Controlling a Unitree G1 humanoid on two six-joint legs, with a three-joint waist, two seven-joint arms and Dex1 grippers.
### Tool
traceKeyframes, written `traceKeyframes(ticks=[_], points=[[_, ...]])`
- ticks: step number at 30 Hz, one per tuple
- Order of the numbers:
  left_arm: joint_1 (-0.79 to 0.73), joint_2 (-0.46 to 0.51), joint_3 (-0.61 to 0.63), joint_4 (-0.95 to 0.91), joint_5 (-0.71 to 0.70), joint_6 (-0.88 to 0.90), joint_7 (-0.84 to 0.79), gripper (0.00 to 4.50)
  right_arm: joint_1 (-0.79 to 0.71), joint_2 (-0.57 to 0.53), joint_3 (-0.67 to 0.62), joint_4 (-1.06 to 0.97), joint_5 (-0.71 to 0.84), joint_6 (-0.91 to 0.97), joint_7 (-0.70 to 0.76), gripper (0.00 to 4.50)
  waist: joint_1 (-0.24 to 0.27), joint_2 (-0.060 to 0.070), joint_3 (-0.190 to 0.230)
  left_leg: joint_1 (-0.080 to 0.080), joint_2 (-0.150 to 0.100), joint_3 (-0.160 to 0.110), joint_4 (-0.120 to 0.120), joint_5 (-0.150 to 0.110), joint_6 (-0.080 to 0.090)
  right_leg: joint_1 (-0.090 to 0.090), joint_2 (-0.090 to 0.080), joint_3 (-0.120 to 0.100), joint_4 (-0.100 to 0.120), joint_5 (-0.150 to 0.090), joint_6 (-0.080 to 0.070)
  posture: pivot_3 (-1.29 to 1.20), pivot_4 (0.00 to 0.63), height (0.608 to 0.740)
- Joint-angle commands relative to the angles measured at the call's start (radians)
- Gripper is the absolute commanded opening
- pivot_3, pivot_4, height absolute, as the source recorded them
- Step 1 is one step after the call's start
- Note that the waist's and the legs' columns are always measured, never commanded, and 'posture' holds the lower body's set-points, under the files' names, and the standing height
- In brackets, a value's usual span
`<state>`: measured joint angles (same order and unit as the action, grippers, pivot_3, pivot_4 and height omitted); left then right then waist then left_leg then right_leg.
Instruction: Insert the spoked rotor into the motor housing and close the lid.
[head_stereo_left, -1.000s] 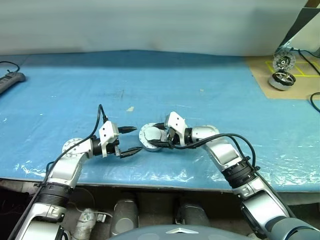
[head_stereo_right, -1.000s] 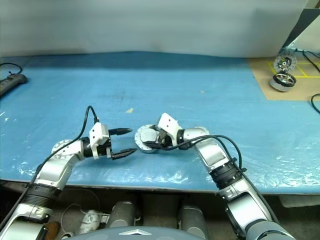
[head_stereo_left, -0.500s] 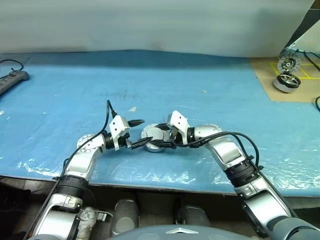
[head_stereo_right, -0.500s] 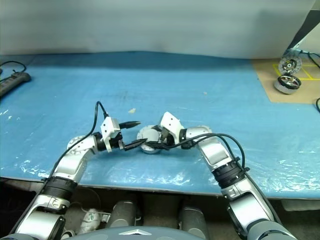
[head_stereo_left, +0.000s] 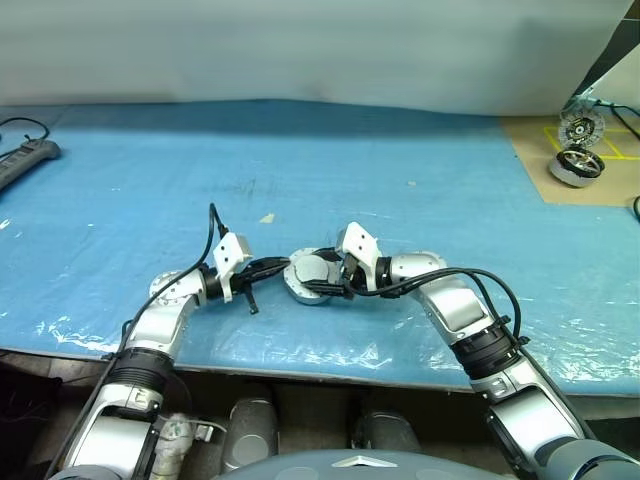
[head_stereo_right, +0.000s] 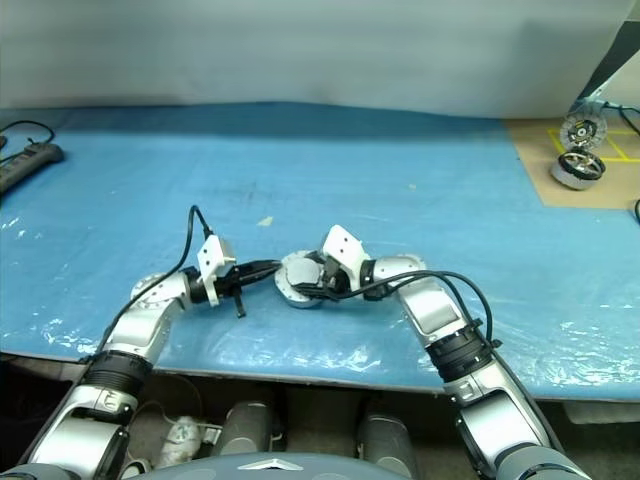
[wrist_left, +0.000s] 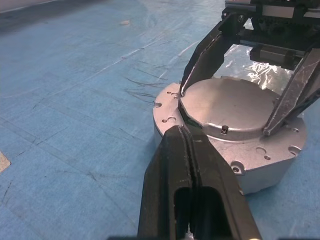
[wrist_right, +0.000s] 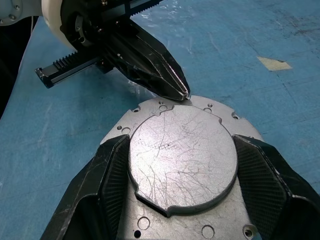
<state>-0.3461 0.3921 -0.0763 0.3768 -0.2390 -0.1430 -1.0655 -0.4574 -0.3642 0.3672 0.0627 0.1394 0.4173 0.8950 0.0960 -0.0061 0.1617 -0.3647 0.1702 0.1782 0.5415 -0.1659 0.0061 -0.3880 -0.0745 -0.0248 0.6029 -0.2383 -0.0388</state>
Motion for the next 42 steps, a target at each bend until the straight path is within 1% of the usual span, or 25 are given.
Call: traceKeyframes(ticks=[1,7,12,17,20,25,28,30,31,32,33,36,37,39,42], points=[[-0.006,0.010,-0.006,0.029,0.011,-0.031,-0.021,0.02,0.056,-0.035,0.033,0.086,-0.053,0.084,-0.020,2.93,0.000,0.000,0.000,0.000,0.000,0.000,0.000,0.000,0.000,0.000,0.000,0.000,0.000,0.000,0.000,0.00,0.150,0.740],[0.035,0.029,-0.046,0.002,0.023,-0.024,-0.087,0.02,0.060,-0.025,0.033,0.078,-0.048,0.093,-0.027,2.93,0.000,0.000,-0.003,0.000,0.000,0.000,-0.001,0.000,0.000,0.000,0.000,0.000,-0.001,0.000,0.000,0.00,0.150,0.740],[0.051,0.041,-0.076,0.013,0.050,-0.059,-0.110,0.02,0.057,-0.011,0.017,0.084,-0.055,0.075,-0.068,2.93,0.000,-0.001,-0.007,0.002,0.000,0.000,-0.003,0.000,0.000,0.001,0.000,0.000,-0.003,-0.001,0.001,0.00,0.150,0.740],[0.040,0.028,-0.091,0.042,0.076,-0.096,-0.087,0.02,0.048,-0.013,0.005,0.093,-0.050,0.082,-0.078,2.93,0.000,-0.001,-0.008,0.007,-0.001,0.000,-0.008,0.000,0.000,0.003,0.000,0.000,-0.008,-0.001,0.001,0.00,0.150,0.740],[0.026,0.008,-0.097,0.048,0.085,-0.095,-0.066,0.02,0.051,-0.019,0.002,0.092,-0.050,0.087,-0.081,2.93,0.001,-0.001,-0.008,0.013,-0.002,0.000,-0.014,0.000,0.000,0.009,0.000,0.000,-0.018,-0.001,0.002,0.00,0.150,0.740],[0.016,0.002,-0.117,0.073,0.132,-0.073,-0.041,0.02,0.060,-0.021,-0.011,0.065,-0.020,0.126,-0.058,2.93,0.002,-0.001,-0.008,0.014,-0.003,0.000,-0.014,0.000,0.000,0.012,-0.001,0.000,-0.020,-0.001,0.002,0.00,0.150,0.740],[0.027,0.003,-0.130,0.067,0.133,-0.080,-0.056,0.02,0.073,-0.024,-0.020,0.036,-0.005,0.137,-0.050,2.93,0.006,0.000,-0.008,0.015,-0.004,0.000,-0.014,0.000,0.000,0.013,-0.001,0.000,-0.021,-0.002,0.003,0.00,0.150,0.740],[0.028,0.001,-0.133,0.075,0.137,-0.090,-0.048,0.00,0.078,-0.021,-0.027,0.036,-0.011,0.104,-0.059,3.65,0.007,0.000,-0.009,0.015,-0.004,0.000,-0.014,0.000,0.000,0.014,-0.002,0.000,-0.022,-0.003,0.005,0.00,0.150,0.740],[0.026,-0.001,-0.133,0.081,0.139,-0.097,-0.045,0.00,0.080,-0.021,-0.032,0.029,-0.002,0.108,-0.053,3.89,0.008,0.000,-0.009,0.015,-0.004,0.000,-0.015,0.000,0.000,0.015,-0.002,0.000,-0.023,-0.003,0.005,0.00,0.150,0.740],[0.025,-0.003,-0.132,0.087,0.139,-0.107,-0.042,0.00,0.082,-0.020,-0.039,0.012,0.016,0.126,-0.040,4.32,0.008,0.000,-0.009,0.015,-0.004,0.000,-0.015,0.000,0.000,0.016,-0.002,0.000,-0.024,-0.003,0.005,0.00,0.150,0.740],[0.022,-0.005,-0.131,0.091,0.139,-0.112,-0.038,0.00,0.082,-0.023,-0.042,-0.005,0.028,0.144,-0.030,4.49,0.009,0.000,-0.009,0.015,-0.004,0.000,-0.015,0.000,0.000,0.017,-0.002,0.000,-0.024,-0.003,0.005,0.00,0.150,0.740],[0.013,-0.011,-0.131,0.095,0.138,-0.113,-0.034,0.00,0.068,-0.032,-0.043,-0.042,0.044,0.200,-0.020,4.49,0.011,0.000,-0.009,0.014,-0.005,0.000,-0.016,0.000,0.000,0.018,-0.002,0.001,-0.025,-0.003,0.006,0.00,0.150,0.740],[0.011,-0.011,-0.133,0.090,0.138,-0.111,-0.035,0.00,0.059,-0.045,-0.037,-0.062,0.033,0.190,-0.016,4.49,0.011,0.000,-0.009,0.014,-0.005,0.000,-0.017,0.000,0.000,0.018,-0.002,0.001,-0.025,-0.003,0.006,0.00,0.150,0.740],[0.012,-0.010,-0.137,0.063,0.137,-0.111,-0.037,0.00,0.031,-0.050,-0.071,-0.111,0.085,0.227,0.009,4.49,0.012,0.000,-0.009,0.014,-0.005,0.000,-0.018,0.000,0.000,0.018,-0.002,0.001,-0.025,-0.003,0.006,0.00,0.150,0.740],[0.011,-0.010,-0.135,0.031,0.126,-0.087,-0.038,0.00,-0.019,-0.043,-0.144,-0.169,0.175,0.284,0.032,4.49,0.011,0.000,-0.009,0.009,-0.005,0.000,-0.020,0.000,0.000,0.016,-0.001,0.000,-0.025,-0.003,0.005,0.00,0.150,0.740]])
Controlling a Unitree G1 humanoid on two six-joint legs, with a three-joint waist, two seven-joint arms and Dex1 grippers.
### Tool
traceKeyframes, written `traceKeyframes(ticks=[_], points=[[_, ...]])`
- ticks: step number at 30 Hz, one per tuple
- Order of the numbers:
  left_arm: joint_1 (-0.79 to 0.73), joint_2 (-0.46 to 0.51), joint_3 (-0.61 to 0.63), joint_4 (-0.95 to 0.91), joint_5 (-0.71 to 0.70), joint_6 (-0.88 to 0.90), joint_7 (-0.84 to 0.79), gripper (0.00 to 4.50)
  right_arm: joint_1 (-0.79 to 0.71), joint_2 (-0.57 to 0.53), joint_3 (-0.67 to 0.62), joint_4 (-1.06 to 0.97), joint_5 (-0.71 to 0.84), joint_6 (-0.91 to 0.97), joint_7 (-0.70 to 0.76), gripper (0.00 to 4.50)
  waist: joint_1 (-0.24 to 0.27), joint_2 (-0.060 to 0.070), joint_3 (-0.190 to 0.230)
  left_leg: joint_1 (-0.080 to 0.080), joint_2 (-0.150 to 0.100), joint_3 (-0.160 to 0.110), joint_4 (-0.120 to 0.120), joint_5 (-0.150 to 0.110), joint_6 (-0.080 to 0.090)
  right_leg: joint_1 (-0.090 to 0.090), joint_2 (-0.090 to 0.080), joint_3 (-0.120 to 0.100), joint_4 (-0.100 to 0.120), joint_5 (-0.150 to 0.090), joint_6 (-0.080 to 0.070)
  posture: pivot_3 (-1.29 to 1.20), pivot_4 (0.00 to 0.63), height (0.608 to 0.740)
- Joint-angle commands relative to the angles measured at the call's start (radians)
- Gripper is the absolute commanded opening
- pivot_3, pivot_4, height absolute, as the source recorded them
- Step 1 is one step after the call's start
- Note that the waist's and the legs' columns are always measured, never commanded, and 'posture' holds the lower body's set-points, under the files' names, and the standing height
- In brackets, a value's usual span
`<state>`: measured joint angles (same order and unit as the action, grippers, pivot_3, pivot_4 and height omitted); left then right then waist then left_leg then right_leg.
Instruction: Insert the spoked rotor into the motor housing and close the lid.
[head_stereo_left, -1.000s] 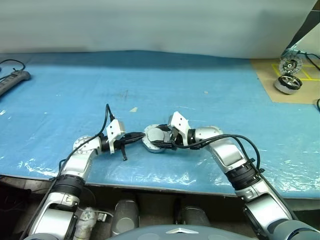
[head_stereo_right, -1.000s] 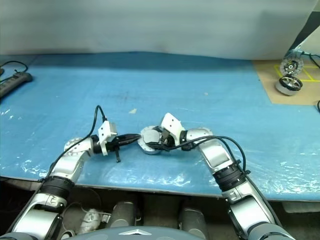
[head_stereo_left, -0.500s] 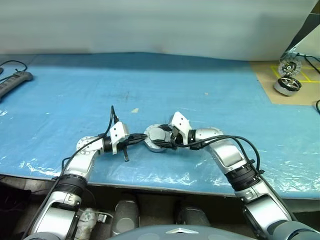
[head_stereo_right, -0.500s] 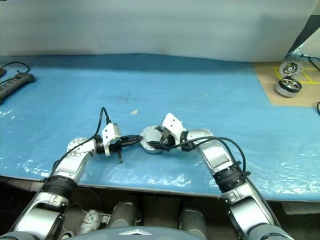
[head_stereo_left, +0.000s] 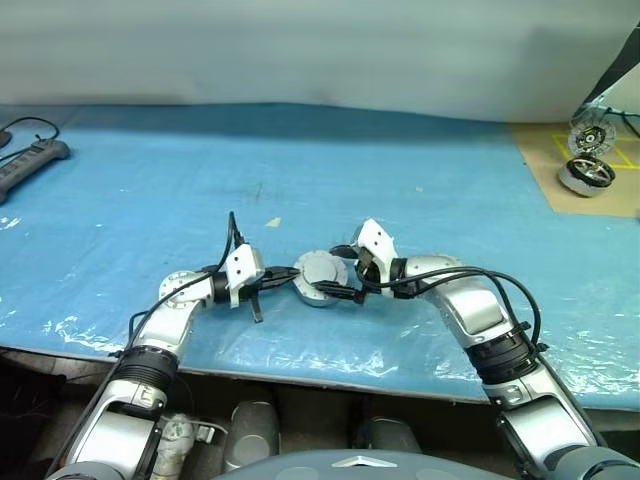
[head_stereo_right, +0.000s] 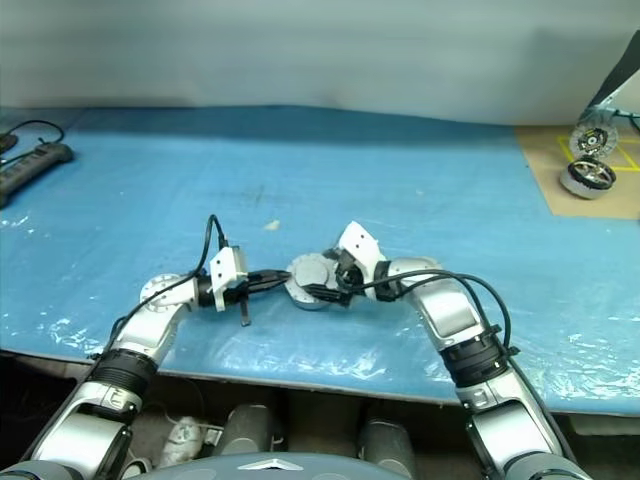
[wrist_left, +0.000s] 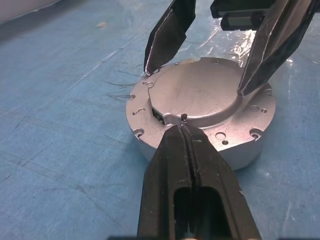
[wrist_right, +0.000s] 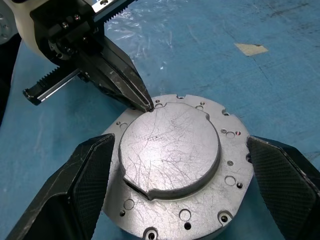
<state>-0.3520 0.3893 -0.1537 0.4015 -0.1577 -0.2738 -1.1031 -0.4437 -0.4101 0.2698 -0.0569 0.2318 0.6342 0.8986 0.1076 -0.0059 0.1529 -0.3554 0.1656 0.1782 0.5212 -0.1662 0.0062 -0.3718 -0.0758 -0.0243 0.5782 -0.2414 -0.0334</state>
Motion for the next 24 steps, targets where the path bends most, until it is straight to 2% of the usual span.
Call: traceKeyframes(ticks=[1,3,5,7,17,20,24], points=[[0.016,-0.005,-0.059,0.002,0.044,0.043,-0.003,0.00,-0.049,0.010,-0.074,-0.071,0.113,0.083,0.027,4.49,-0.001,0.000,0.000,-0.003,0.000,0.000,0.000,0.000,0.000,-0.004,0.000,0.000,0.001,0.000,-0.001,0.00,0.150,0.740],[0.015,-0.002,-0.060,-0.003,0.042,0.049,-0.005,0.00,-0.070,0.028,-0.129,-0.109,0.180,0.129,0.015,4.49,-0.003,0.000,0.000,-0.014,0.000,0.000,0.002,0.000,0.000,-0.015,0.000,0.000,0.004,0.005,-0.008,0.00,0.150,0.740],[0.010,0.000,-0.061,0.001,0.046,0.049,-0.003,0.00,-0.075,0.037,-0.169,-0.135,0.232,0.177,0.000,4.49,-0.005,0.000,0.000,-0.025,0.001,0.001,0.006,0.002,-0.003,-0.025,0.001,-0.001,0.011,0.005,-0.008,0.00,0.150,0.740],[0.006,0.002,-0.063,0.006,0.049,0.047,-0.004,0.00,-0.064,0.037,-0.204,-0.151,0.283,0.253,-0.020,4.49,-0.005,0.000,0.000,-0.028,0.002,0.000,0.006,0.003,-0.003,-0.029,0.002,-0.002,0.012,0.005,-0.008,0.00,0.150,0.740],[-0.017,0.013,-0.062,-0.006,0.037,0.076,-0.004,0.00,0.147,0.015,-0.491,-0.067,0.443,0.505,-0.197,4.49,-0.004,0.000,0.001,-0.027,0.002,0.000,0.009,0.002,-0.003,-0.026,0.002,-0.003,0.011,0.005,-0.008,0.00,0.150,0.740],[-0.027,0.020,-0.058,-0.003,0.035,0.082,-0.008,0.00,0.217,-0.007,-0.505,-0.117,0.455,0.498,-0.196,4.49,-0.005,0.001,0.000,-0.026,0.003,0.000,0.009,0.003,-0.003,-0.026,0.002,-0.003,0.011,0.005,-0.008,0.00,0.150,0.740],[-0.021,0.024,-0.059,-0.014,0.035,0.085,-0.003,0.00,0.258,0.036,-0.473,-0.138,0.485,0.521,-0.222,4.49,-0.008,0.001,0.000,-0.025,0.003,0.000,0.009,0.002,-0.003,-0.025,0.002,-0.003,0.011,0.005,-0.008,0.00,0.150,0.740]])
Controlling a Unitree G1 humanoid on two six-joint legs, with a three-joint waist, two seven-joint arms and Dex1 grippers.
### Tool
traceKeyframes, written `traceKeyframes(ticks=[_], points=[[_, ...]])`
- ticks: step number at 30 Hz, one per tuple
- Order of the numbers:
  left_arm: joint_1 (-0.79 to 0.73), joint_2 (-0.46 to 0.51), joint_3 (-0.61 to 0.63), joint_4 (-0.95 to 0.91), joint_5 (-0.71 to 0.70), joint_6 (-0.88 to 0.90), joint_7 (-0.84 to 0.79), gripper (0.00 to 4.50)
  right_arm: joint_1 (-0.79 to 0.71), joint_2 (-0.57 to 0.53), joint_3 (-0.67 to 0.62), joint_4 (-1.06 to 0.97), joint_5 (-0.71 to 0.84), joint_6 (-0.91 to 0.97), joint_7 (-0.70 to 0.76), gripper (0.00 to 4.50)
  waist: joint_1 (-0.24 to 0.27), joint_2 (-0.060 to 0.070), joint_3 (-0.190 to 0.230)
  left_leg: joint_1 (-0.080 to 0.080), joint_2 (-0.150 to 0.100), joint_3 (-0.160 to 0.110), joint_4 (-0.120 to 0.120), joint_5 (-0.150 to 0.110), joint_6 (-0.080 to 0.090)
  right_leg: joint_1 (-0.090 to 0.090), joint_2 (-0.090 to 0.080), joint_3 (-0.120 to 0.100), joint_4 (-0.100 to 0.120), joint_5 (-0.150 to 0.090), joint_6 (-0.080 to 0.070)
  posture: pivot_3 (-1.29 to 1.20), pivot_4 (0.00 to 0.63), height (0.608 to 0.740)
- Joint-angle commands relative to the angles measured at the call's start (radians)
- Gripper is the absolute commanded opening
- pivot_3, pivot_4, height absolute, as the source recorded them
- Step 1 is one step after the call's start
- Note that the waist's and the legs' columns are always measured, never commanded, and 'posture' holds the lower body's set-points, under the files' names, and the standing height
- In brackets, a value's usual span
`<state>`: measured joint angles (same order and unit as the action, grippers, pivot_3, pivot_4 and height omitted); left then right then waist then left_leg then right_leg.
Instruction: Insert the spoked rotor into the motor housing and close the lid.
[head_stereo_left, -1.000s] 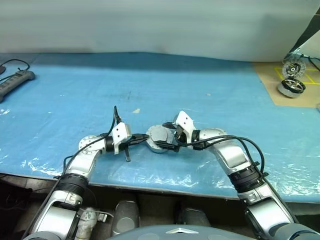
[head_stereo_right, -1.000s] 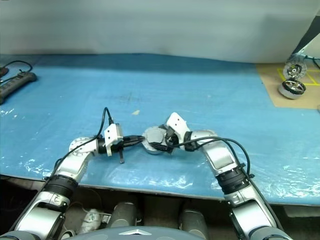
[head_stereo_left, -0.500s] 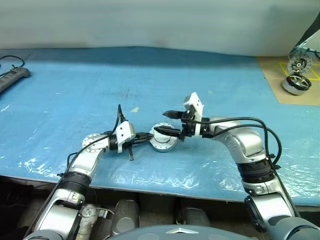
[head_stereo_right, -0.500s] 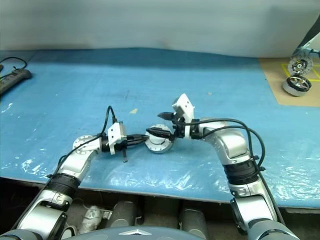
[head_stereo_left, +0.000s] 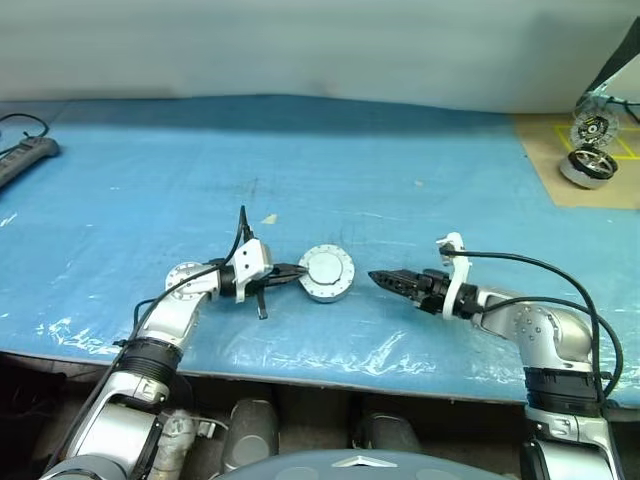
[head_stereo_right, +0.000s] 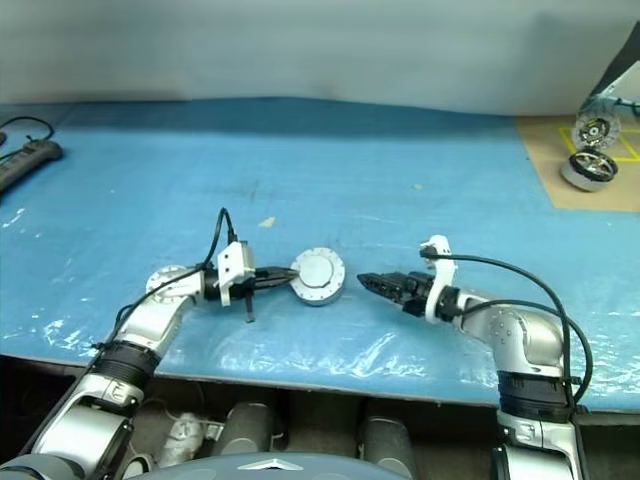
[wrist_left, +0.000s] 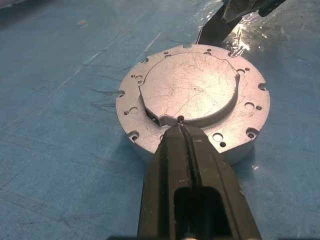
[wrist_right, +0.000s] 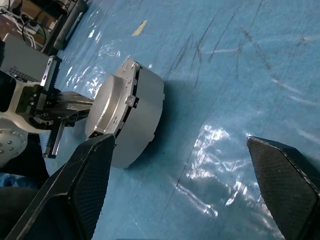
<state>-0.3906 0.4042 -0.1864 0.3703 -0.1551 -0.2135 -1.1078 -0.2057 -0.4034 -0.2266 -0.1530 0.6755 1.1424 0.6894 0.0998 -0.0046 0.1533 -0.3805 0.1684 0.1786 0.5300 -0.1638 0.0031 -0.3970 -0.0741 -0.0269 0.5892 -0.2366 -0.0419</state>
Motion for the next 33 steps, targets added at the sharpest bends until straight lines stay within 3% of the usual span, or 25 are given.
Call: traceKeyframes(ticks=[1,7,15,18,22,26,27,31,33], points=[[0.019,0.009,-0.027,0.011,0.033,0.027,0.003,0.00,0.026,0.044,0.042,-0.034,0.039,0.014,-0.020,4.49,0.000,0.000,0.000,0.000,0.000,0.000,0.000,0.000,0.000,0.000,0.000,0.000,0.000,0.000,0.000,0.00,0.150,0.740],[0.009,0.003,-0.030,-0.012,0.030,0.048,0.009,0.00,0.013,0.140,0.115,0.019,0.039,0.008,-0.055,4.49,-0.003,0.000,0.000,0.003,0.000,0.000,0.000,0.000,0.000,0.003,0.000,0.000,0.000,0.000,0.000,0.00,0.150,0.740],[0.016,0.000,-0.032,0.008,0.037,0.030,0.014,0.00,-0.032,0.205,0.100,0.073,0.051,-0.037,-0.093,4.49,-0.005,0.000,0.000,0.004,0.000,0.000,0.000,0.000,0.000,0.004,0.000,0.000,0.000,0.000,0.000,0.00,0.150,0.740],[0.018,-0.004,-0.033,0.018,0.038,0.024,0.017,0.00,-0.015,0.199,0.131,0.048,0.044,-0.062,-0.082,3.85,-0.004,0.000,0.000,0.005,0.000,0.000,0.000,0.000,0.000,0.005,0.000,0.000,0.000,0.000,0.000,0.00,0.150,0.740],[0.015,-0.008,-0.032,0.046,0.042,0.004,0.023,0.00,0.005,0.201,0.149,0.019,0.054,-0.071,-0.078,2.45,-0.004,0.000,0.000,0.005,0.000,0.000,0.000,0.000,0.000,0.006,0.000,0.000,0.000,0.000,0.000,0.00,0.150,0.740],[0.017,-0.004,-0.028,0.051,0.034,-0.005,0.015,0.00,0.003,0.201,0.155,0.018,0.060,-0.072,-0.088,1.46,-0.004,0.001,0.000,0.007,0.000,0.000,0.000,0.000,0.000,0.007,0.000,0.000,0.000,0.000,0.000,0.00,0.150,0.740],[0.018,-0.003,-0.026,0.048,0.027,-0.001,0.009,0.00,0.001,0.201,0.157,0.020,0.060,-0.070,-0.092,1.28,-0.004,0.001,0.000,0.008,0.000,0.000,0.000,0.000,0.000,0.008,0.000,0.000,0.000,0.000,0.000,0.00,0.150,0.740],[0.016,-0.025,0.006,-0.001,-0.045,0.035,-0.003,0.00,-0.004,0.208,0.161,0.032,0.058,-0.061,-0.107,1.28,-0.004,0.001,0.000,0.010,0.000,0.000,0.000,-0.002,0.002,0.009,0.000,0.001,0.000,-0.004,0.007,0.00,0.150,0.740],[0.007,-0.037,0.029,-0.038,-0.085,0.085,-0.002,0.00,-0.002,0.218,0.150,0.034,0.066,-0.057,-0.121,1.28,-0.005,0.001,0.000,0.010,0.000,0.000,-0.001,-0.001,0.001,0.009,0.000,0.001,0.000,-0.001,0.002,0.00,0.150,0.740]])
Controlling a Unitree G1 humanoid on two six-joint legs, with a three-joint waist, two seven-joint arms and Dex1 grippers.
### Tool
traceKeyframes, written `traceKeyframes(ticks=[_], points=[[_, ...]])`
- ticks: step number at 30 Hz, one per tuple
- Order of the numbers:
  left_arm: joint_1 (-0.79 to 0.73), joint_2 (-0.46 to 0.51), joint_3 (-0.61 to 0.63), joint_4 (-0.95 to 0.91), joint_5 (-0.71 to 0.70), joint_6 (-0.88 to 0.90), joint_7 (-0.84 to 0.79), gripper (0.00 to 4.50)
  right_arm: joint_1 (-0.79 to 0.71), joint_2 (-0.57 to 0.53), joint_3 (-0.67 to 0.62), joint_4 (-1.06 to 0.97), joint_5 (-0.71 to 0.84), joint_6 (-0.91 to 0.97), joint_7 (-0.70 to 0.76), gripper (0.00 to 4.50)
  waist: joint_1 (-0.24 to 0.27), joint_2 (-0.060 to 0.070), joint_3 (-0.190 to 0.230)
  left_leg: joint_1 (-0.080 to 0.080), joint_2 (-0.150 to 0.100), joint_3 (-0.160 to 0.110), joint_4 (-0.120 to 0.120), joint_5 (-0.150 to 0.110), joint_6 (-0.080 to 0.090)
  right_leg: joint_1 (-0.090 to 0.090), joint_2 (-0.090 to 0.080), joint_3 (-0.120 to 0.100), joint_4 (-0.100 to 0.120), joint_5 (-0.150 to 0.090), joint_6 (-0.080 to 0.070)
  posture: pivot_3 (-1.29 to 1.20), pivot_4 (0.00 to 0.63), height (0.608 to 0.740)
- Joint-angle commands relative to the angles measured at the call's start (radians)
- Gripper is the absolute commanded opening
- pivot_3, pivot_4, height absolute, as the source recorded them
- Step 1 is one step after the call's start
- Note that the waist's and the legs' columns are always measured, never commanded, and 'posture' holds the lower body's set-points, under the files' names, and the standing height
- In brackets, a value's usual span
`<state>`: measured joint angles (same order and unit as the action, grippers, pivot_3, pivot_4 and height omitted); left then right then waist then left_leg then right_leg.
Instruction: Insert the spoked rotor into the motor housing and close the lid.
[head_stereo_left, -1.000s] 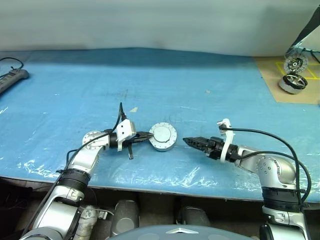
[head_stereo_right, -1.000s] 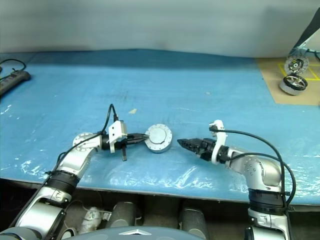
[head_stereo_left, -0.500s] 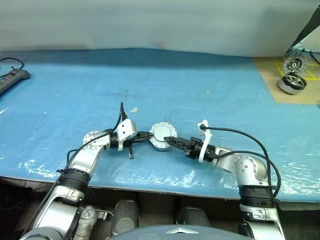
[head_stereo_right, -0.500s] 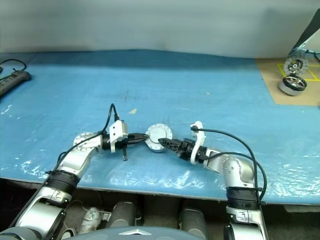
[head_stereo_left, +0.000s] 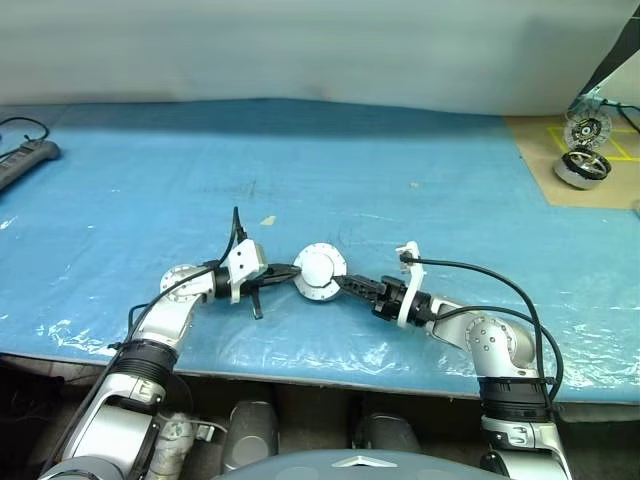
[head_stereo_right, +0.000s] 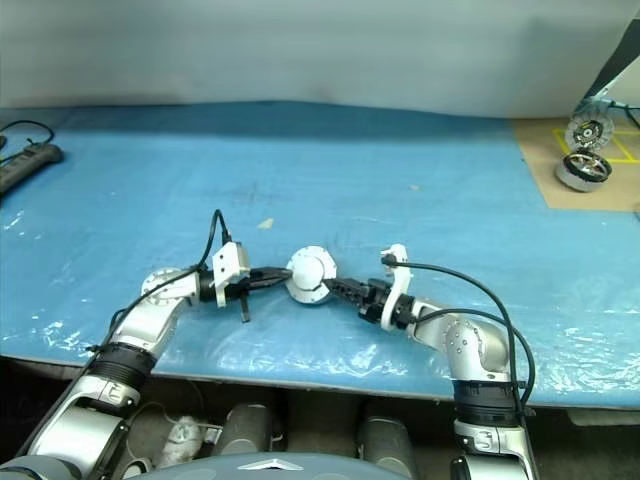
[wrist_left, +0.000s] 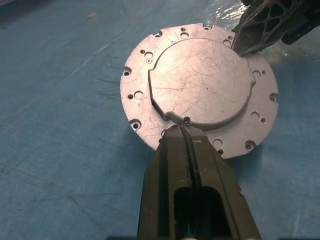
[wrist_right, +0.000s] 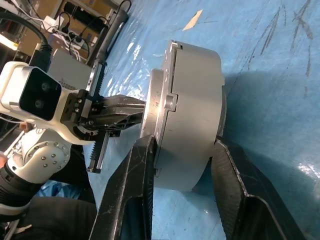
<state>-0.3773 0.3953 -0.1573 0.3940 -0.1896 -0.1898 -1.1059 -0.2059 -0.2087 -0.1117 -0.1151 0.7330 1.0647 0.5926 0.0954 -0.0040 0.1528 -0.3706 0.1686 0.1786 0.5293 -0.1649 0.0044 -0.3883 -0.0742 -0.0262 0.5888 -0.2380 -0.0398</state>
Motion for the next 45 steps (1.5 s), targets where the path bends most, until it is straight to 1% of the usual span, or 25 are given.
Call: traceKeyframes(ticks=[1,4,6,9,13,17,21,23,24,27,29,32,35,36,38,41,45], points=[[-0.015,-0.030,0.010,-0.077,-0.066,0.090,-0.003,0.00,0.001,0.028,0.030,-0.004,0.020,0.027,-0.024,1.28,0.000,0.000,0.000,-0.001,0.000,0.000,0.000,0.001,-0.001,0.000,0.000,0.000,0.000,0.001,-0.001,0.00,0.150,0.740],[-0.059,-0.047,0.050,-0.093,-0.093,0.137,0.023,0.00,0.000,0.041,0.013,0.000,0.040,0.054,-0.057,1.28,-0.001,0.000,0.000,-0.004,0.000,0.000,0.000,0.001,-0.002,-0.003,0.000,0.000,0.000,0.001,-0.002,0.00,0.150,0.740],[-0.103,-0.059,0.087,-0.118,-0.141,0.206,0.037,0.00,-0.016,0.061,-0.023,0.021,0.060,0.075,-0.093,1.27,0.000,-0.001,0.001,-0.006,0.000,0.000,0.000,0.001,-0.002,-0.005,0.000,0.000,0.000,0.001,-0.002,0.00,0.150,0.740],[-0.160,-0.073,0.142,-0.146,-0.224,0.336,0.065,0.00,-0.052,0.117,-0.145,0.078,0.135,0.100,-0.169,1.27,-0.001,-0.002,0.002,-0.012,0.000,0.000,0.002,0.001,-0.002,-0.011,0.000,-0.001,0.002,0.002,-0.003,0.00,0.150,0.740],[-0.216,-0.077,0.192,-0.165,-0.329,0.542,0.107,0.00,-0.089,0.169,-0.279,0.138,0.225,0.091,-0.247,1.27,-0.004,-0.002,0.002,-0.013,0.000,0.000,0.002,0.002,-0.002,-0.012,0.000,-0.001,0.002,0.002,-0.004,0.00,0.150,0.740],[-0.250,-0.094,0.246,-0.136,-0.386,0.657,0.178,0.00,-0.110,0.192,-0.342,0.139,0.310,0.083,-0.304,1.27,-0.001,-0.002,0.003,-0.015,0.000,0.000,0.002,0.002,-0.002,-0.014,0.000,-0.002,0.002,0.002,-0.004,0.00,0.150,0.740],[-0.280,-0.101,0.295,-0.107,-0.430,0.714,0.199,0.00,-0.125,0.214,-0.361,0.111,0.362,0.083,-0.347,1.27,0.000,-0.002,0.005,-0.016,0.000,0.000,0.002,0.002,-0.002,-0.014,0.000,-0.003,0.002,0.002,-0.004,0.00,0.150,0.740],[-0.288,-0.105,0.312,-0.098,-0.444,0.721,0.197,0.40,-0.133,0.224,-0.365,0.092,0.391,0.079,-0.365,1.27,-0.001,-0.001,0.007,-0.017,0.000,0.000,0.002,0.002,-0.002,-0.014,0.000,-0.003,0.002,0.002,-0.004,0.00,0.150,0.740],[-0.289,-0.112,0.314,-0.090,-0.433,0.697,0.202,0.56,-0.139,0.228,-0.369,0.082,0.407,0.074,-0.374,1.27,-0.001,-0.001,0.008,-0.017,0.000,0.000,0.002,0.002,-0.002,-0.015,0.000,-0.003,0.002,0.002,-0.004,0.00,0.150,0.740],[-0.297,-0.146,0.322,-0.052,-0.403,0.641,0.247,1.60,-0.173,0.236,-0.395,0.059,0.481,0.050,-0.410,1.27,-0.001,0.000,0.008,-0.020,0.000,0.000,0.002,0.002,-0.002,-0.017,0.000,-0.003,0.002,0.002,-0.004,0.00,0.150,0.740],[-0.298,-0.175,0.341,-0.051,-0.443,0.669,0.257,2.24,-0.205,0.237,-0.410,0.039,0.534,0.026,-0.448,1.27,-0.001,0.001,0.009,-0.021,0.000,0.000,0.003,0.003,-0.002,-0.019,0.000,-0.003,0.002,0.003,-0.003,0.00,0.150,0.740],[-0.297,-0.218,0.387,-0.065,-0.538,0.757,0.270,3.29,-0.240,0.228,-0.410,0.006,0.603,0.005,-0.503,1.27,0.000,0.001,0.010,-0.026,0.000,-0.001,0.006,0.003,0.000,-0.021,0.000,-0.005,0.004,0.005,0.000,0.00,0.150,0.740],[-0.298,-0.250,0.412,-0.072,-0.603,0.838,0.300,4.30,-0.266,0.207,-0.400,-0.010,0.674,-0.008,-0.563,1.27,0.000,0.001,0.010,-0.026,0.000,-0.001,0.008,0.003,0.000,-0.022,0.000,-0.005,0.009,0.004,0.000,0.00,0.150,0.740],[-0.302,-0.259,0.420,-0.077,-0.639,0.888,0.307,4.49,-0.273,0.199,-0.396,-0.013,0.697,-0.012,-0.578,1.27,0.000,0.001,0.010,-0.026,0.001,-0.001,0.008,0.003,0.000,-0.022,0.000,-0.006,0.010,0.004,-0.001,0.00,0.150,0.740],[-0.310,-0.278,0.444,-0.100,-0.733,0.983,0.304,4.49,-0.284,0.184,-0.380,-0.018,0.737,-0.018,-0.603,1.27,0.001,0.001,0.010,-0.027,0.001,-0.001,0.009,0.003,0.000,-0.023,0.000,-0.006,0.013,0.004,-0.001,0.00,0.150,0.740],[-0.315,-0.297,0.476,-0.112,-0.833,1.082,0.312,4.49,-0.292,0.170,-0.357,-0.017,0.788,-0.030,-0.637,1.27,0.000,0.001,0.012,-0.034,0.001,-0.002,0.014,0.002,-0.001,-0.031,0.000,-0.005,0.018,0.004,-0.001,0.00,0.150,0.740],[-0.296,-0.340,0.484,-0.098,-0.864,1.107,0.354,4.49,-0.309,0.164,-0.317,-0.035,0.852,-0.053,-0.685,1.27,-0.002,0.003,0.013,-0.034,0.001,-0.002,0.017,0.002,-0.002,-0.031,0.000,-0.005,0.019,0.004,-0.001,0.00,0.150,0.740]])
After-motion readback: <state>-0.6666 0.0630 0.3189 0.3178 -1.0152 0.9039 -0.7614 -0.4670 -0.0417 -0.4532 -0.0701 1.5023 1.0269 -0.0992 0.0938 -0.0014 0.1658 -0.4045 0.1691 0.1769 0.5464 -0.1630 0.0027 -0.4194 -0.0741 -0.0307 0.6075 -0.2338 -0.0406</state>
